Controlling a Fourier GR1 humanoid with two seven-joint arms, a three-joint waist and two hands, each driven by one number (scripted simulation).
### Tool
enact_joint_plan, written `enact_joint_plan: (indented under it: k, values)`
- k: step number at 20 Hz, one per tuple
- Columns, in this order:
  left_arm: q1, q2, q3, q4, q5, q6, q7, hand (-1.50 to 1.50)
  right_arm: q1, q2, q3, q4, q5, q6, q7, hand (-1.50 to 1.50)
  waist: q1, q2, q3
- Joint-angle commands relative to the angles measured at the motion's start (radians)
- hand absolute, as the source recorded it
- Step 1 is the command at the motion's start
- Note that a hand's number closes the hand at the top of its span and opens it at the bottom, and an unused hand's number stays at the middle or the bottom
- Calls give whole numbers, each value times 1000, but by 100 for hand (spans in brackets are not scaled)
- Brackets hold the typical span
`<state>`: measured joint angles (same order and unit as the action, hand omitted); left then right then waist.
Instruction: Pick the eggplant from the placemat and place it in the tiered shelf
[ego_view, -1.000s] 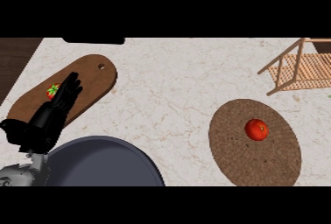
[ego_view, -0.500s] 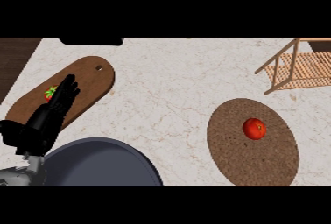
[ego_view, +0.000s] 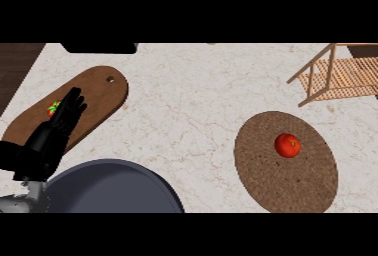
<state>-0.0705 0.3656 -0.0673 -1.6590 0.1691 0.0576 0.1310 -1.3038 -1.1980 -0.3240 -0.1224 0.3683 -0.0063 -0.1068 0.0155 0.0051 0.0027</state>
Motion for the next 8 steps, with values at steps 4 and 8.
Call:
enact_joint_plan:
  k: [4,8]
  values:
    - [-7,-23,-8,24,-16,4,-22,0,82,-175,-142,104,-139,188,56,-150,-8,9,2]
    - [17,-8,2,-36,2,4,31,0,184,-279,-203,121,-206,321,10,-150,-11,2,4]
